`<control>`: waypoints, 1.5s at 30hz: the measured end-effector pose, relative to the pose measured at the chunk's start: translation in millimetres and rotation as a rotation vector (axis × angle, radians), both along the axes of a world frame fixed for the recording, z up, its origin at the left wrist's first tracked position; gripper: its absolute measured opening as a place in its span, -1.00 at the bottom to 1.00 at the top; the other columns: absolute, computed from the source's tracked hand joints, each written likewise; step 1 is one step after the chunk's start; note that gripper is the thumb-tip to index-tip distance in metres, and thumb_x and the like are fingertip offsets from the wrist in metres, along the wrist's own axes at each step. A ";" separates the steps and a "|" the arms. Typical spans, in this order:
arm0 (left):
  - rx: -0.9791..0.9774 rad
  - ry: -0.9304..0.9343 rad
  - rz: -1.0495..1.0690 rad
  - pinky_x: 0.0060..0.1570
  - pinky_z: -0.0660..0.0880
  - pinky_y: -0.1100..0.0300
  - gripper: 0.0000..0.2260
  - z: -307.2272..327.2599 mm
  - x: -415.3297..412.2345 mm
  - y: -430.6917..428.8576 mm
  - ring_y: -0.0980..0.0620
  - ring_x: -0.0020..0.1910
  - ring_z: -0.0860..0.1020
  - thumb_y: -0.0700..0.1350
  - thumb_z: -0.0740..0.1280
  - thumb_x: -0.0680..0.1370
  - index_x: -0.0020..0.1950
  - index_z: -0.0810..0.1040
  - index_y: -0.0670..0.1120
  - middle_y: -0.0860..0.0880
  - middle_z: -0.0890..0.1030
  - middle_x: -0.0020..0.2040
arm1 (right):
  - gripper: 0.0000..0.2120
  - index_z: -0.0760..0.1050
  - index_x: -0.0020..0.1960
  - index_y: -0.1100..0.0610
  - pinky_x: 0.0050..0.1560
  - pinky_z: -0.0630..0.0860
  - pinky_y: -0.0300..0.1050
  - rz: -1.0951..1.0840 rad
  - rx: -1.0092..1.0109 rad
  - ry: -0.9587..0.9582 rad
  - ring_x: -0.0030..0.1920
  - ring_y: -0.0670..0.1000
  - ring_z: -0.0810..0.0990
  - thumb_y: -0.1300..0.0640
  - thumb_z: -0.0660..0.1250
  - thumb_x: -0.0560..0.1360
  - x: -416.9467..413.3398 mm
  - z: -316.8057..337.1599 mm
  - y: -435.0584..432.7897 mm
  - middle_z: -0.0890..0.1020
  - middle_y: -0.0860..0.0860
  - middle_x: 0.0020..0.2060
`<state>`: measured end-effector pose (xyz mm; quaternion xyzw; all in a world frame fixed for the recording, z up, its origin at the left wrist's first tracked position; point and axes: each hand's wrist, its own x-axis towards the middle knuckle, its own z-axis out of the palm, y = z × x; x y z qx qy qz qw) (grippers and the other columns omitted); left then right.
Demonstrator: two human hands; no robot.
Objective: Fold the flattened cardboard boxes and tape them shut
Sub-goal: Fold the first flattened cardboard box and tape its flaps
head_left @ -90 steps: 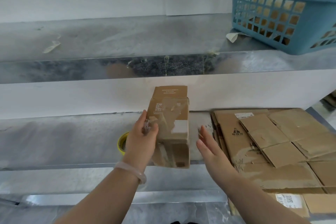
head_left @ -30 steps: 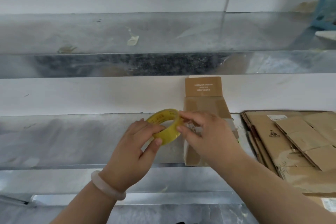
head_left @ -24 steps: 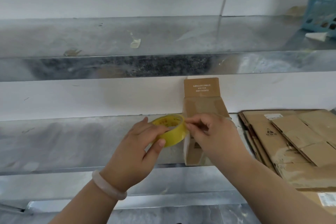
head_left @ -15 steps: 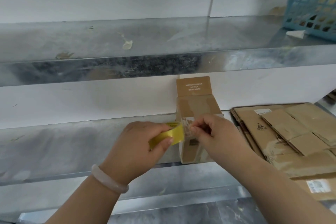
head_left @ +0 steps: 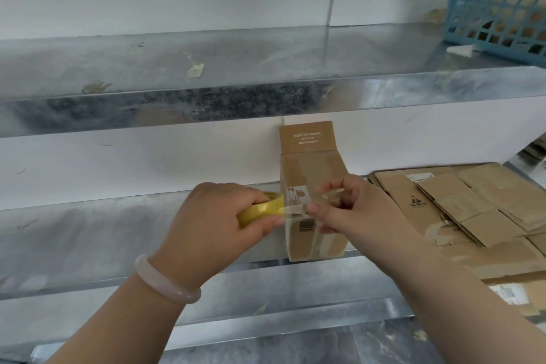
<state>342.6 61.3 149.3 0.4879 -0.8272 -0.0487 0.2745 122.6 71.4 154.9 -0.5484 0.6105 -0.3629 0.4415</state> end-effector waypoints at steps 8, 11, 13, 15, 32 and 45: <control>0.503 0.505 -0.239 -0.23 0.38 0.12 -0.78 -13.5 18.9 -0.2 -0.01 -0.28 0.46 0.15 0.24 0.49 -0.15 0.55 0.04 -0.05 0.51 -0.27 | -0.94 0.64 -0.13 -0.05 -0.22 0.54 -0.33 0.027 -0.052 0.102 -0.28 -0.11 0.69 0.00 0.42 0.48 -19.6 2.5 -1.0 0.68 -0.10 -0.22; 0.483 0.464 -0.222 -0.28 0.43 0.14 -0.78 -19.2 19.1 0.7 0.06 -0.32 0.48 0.17 0.26 0.48 -0.17 0.53 0.05 -0.02 0.50 -0.31 | -0.93 0.64 -0.13 -0.03 -0.06 0.60 -0.11 0.045 -0.057 0.096 -0.23 -0.08 0.70 0.00 0.42 0.49 -23.8 1.8 0.9 0.70 -0.08 -0.18; 0.446 0.467 -0.153 -0.32 0.46 0.12 -0.77 -21.1 16.4 1.7 0.13 -0.34 0.49 0.20 0.26 0.47 -0.17 0.54 0.06 0.04 0.51 -0.33 | -0.92 0.66 -0.13 0.01 -0.05 0.63 -0.13 0.074 -0.047 0.072 -0.19 -0.09 0.70 0.04 0.41 0.50 -25.9 0.8 2.8 0.72 -0.07 -0.19; 0.352 0.337 -0.084 -0.33 0.44 0.17 -0.75 -22.8 15.8 1.8 0.12 -0.33 0.49 0.25 0.25 0.46 -0.16 0.54 0.10 0.10 0.53 -0.32 | -0.90 0.65 -0.12 0.08 -0.12 0.63 -0.24 0.087 -0.043 0.010 -0.21 -0.11 0.70 0.13 0.39 0.54 -29.5 0.1 4.5 0.73 -0.06 -0.26; -0.050 -0.198 0.192 -0.26 0.36 0.12 -0.45 -31.0 -4.1 -9.6 0.08 -0.45 0.42 0.51 0.08 0.37 -0.36 0.46 0.05 0.13 0.42 -0.45 | -0.89 0.66 -0.17 0.10 -0.28 0.61 -0.28 -0.112 -0.106 -0.129 -0.30 0.01 0.71 0.19 0.39 0.51 -83.3 -20.2 -6.9 0.71 0.05 -0.33; -0.018 -0.310 0.202 -0.21 0.30 0.13 -0.44 -54.1 -8.3 -38.2 0.09 -0.46 0.40 0.45 -0.05 0.45 -0.34 0.44 0.04 0.10 0.39 -0.45 | -0.91 0.62 -0.01 0.22 -0.24 0.64 -0.15 -0.200 0.110 -0.356 -0.28 0.05 0.69 0.23 0.36 0.55 -93.7 -75.3 -38.3 0.69 0.11 -0.32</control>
